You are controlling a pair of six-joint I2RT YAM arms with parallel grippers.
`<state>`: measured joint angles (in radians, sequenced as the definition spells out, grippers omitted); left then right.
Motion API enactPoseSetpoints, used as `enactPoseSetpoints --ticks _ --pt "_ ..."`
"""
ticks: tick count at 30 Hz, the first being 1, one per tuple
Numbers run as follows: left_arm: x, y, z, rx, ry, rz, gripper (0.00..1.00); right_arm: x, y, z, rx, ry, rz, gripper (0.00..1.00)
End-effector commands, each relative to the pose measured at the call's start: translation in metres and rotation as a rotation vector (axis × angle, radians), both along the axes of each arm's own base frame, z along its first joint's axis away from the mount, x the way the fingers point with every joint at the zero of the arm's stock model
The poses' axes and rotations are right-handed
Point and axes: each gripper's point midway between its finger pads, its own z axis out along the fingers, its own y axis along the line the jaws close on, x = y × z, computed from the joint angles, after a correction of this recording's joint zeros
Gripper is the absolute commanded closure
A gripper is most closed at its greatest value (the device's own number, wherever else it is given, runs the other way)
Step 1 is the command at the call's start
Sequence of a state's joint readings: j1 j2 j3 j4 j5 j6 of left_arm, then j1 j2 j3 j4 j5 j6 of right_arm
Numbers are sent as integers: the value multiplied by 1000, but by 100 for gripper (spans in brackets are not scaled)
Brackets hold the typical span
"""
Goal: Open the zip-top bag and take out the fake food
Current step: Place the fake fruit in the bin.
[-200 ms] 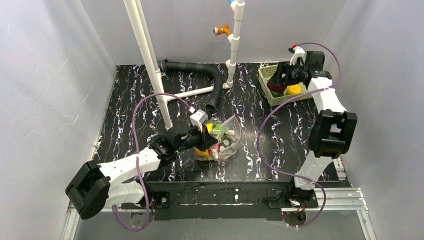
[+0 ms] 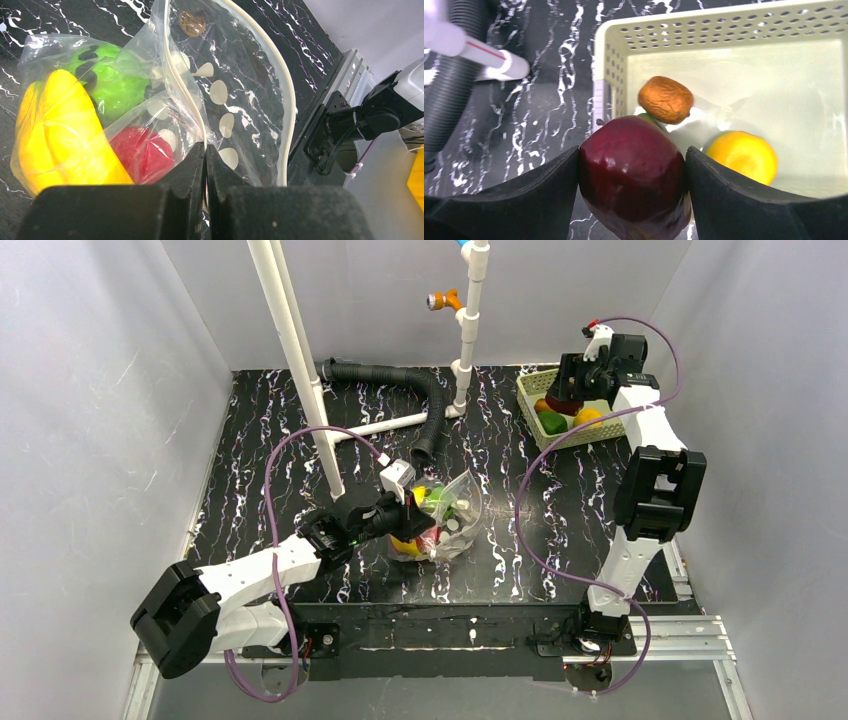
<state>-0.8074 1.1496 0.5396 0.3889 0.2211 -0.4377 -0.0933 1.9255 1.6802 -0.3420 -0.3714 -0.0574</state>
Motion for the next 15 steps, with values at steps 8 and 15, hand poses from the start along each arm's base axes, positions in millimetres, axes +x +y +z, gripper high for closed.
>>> enactPoseSetpoints --ticks 8,15 --pt "4 0 14 -19 -46 7 100 39 -44 7 -112 -66 -207 84" --pt "4 0 13 -16 -45 8 100 49 -51 -3 -125 -45 -246 82"
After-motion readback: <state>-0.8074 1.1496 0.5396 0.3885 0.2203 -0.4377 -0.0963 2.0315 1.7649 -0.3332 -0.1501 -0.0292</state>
